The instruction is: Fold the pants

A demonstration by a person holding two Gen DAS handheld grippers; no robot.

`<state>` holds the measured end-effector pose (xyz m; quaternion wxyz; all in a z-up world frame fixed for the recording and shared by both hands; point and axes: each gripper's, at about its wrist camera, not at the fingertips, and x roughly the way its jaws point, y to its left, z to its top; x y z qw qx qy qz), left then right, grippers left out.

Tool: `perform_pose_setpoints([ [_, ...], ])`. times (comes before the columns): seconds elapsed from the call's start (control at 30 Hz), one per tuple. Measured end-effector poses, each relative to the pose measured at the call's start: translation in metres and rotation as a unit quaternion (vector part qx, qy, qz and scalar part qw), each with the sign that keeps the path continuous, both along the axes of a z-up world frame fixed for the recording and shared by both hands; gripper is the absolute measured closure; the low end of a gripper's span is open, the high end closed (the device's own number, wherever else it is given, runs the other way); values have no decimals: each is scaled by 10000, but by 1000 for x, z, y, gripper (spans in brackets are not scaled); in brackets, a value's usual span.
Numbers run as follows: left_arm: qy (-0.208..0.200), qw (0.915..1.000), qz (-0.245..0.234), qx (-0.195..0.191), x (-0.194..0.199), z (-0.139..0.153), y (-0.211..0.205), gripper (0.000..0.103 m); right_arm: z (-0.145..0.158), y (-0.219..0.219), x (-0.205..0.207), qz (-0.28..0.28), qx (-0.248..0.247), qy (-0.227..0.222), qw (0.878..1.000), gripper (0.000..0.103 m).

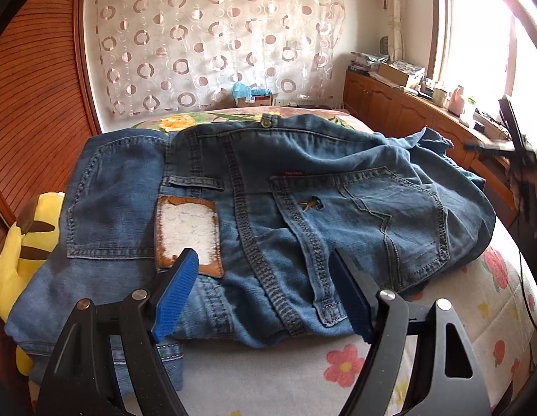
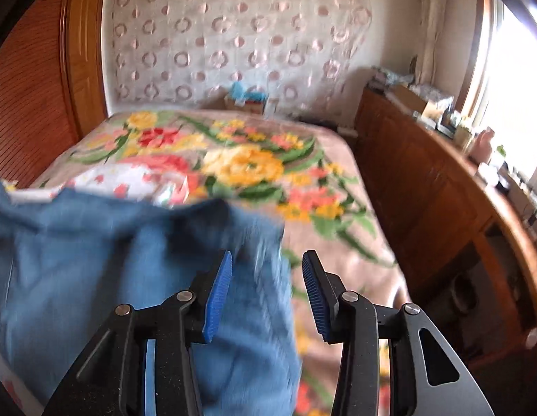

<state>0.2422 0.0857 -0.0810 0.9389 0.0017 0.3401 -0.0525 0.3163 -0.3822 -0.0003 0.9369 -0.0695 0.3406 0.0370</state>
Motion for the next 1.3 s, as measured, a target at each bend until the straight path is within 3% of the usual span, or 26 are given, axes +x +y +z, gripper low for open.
perform_pose_setpoints([
  [0.23, -9, 9999, 98, -44, -5, -1, 4, 25, -9, -38, -26, -47, 383, 410, 9984, 52],
  [0.47, 35, 9999, 107, -11, -9, -4, 1, 25, 4, -26, -45, -150, 752, 597, 9953, 52],
  [0.63, 49, 9998, 182, -56, -12, -5, 6, 25, 0, -30, -32, -92, 1159, 701, 9907, 52],
  [0.7, 28, 9998, 205, -82, -15, -4, 8, 25, -4, -36, -26, -149, 1308, 740, 9885, 61],
  [0.77, 9, 9997, 211, -95, -18, -3, 8, 25, -5, -40, -22, -188, 1475, 696, 9864, 84],
  [0.83, 3, 9997, 221, -78, -20, -3, 9, 25, -3, -45, -25, -45, 1711, 595, 9834, 99],
  [1.07, -55, 9996, 274, -43, -24, 0, 13, 25, 32, -39, -80, 51, 1237, -131, 9922, 102],
  [1.17, -90, 9995, 306, -56, -25, 1, 16, 25, 37, -44, -103, -193, 1061, -132, 9941, 102],
  [1.3, -77, 9994, 350, -26, -22, -1, 21, 25, 12, -46, -111, -324, 881, 148, 9955, 101],
])
